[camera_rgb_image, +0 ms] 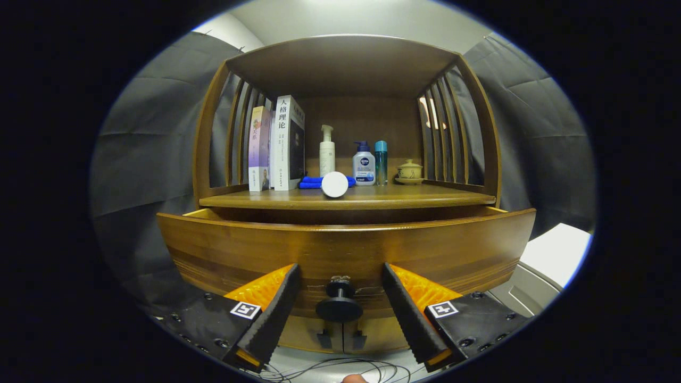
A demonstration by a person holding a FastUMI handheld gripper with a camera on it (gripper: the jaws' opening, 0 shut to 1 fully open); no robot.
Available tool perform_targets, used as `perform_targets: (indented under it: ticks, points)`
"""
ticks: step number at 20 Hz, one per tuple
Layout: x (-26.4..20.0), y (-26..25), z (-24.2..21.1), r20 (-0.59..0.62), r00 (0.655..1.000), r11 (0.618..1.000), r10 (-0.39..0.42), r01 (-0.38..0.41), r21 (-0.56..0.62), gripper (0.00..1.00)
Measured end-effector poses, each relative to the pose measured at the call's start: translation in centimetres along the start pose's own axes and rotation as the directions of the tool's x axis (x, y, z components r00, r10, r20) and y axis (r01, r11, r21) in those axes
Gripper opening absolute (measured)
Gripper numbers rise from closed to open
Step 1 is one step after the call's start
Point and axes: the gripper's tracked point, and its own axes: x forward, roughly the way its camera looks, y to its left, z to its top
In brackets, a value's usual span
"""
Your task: Pull open the drawer, take out the items inside it, and place them on the countertop above the cabinet.
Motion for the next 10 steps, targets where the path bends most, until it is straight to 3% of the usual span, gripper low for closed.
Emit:
perform_targets:
  ticks: [10]
  points:
    - [0.11,-0.18,-0.03,0.029,0.999,0.997,-0.018,0.021,-0.08,1.0]
